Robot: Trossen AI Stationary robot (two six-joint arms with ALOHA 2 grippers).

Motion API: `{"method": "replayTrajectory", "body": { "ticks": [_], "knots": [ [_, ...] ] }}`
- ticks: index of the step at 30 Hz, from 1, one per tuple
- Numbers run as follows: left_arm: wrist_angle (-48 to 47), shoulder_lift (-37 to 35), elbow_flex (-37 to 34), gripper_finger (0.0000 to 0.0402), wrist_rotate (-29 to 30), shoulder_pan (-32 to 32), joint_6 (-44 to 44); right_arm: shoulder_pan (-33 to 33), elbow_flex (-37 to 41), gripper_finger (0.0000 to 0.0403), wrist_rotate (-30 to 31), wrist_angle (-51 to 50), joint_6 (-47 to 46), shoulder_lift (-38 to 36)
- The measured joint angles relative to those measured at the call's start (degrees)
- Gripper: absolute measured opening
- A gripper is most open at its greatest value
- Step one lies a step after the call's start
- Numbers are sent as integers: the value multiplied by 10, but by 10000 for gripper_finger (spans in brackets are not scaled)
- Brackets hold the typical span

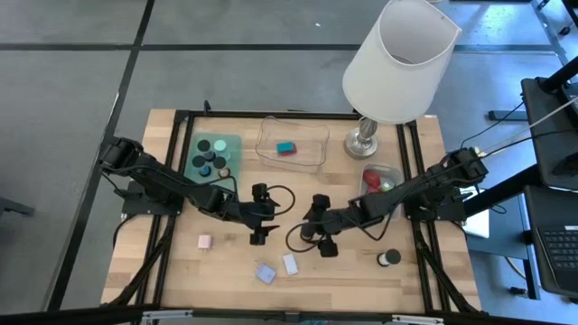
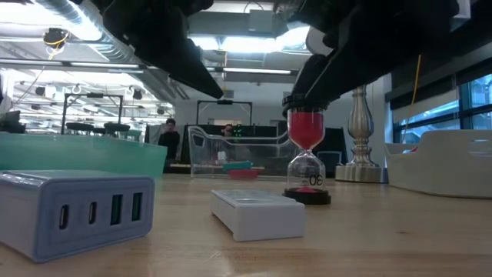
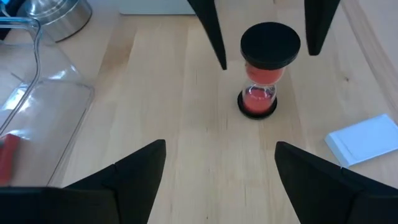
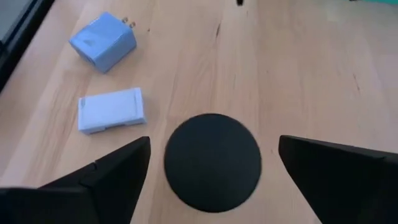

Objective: Pick & Place Office items
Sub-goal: Put the red hourglass into the blue bin

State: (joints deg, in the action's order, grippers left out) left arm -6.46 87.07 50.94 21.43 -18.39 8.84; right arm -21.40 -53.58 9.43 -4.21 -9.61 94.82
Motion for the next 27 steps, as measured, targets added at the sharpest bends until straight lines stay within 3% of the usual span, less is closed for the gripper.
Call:
{"method": "replayTrajectory", "body": {
  "ticks": [8, 16, 24, 27],
  "knots": [
    [0, 0, 0, 301, 0, 0, 0, 2, 0, 320, 0, -3, -15, 11],
    [-4, -1, 0, 301, 34, 0, 14, 2, 0, 215, 16, -2, -18, 12],
    [-125, -51, 15, 301, 97, 0, 127, 22, 0, 212, 25, 35, -34, 12],
    [-195, -89, 15, 301, 126, 1, 193, 51, 0, 212, -2, 88, -35, 17]
  ]
}}
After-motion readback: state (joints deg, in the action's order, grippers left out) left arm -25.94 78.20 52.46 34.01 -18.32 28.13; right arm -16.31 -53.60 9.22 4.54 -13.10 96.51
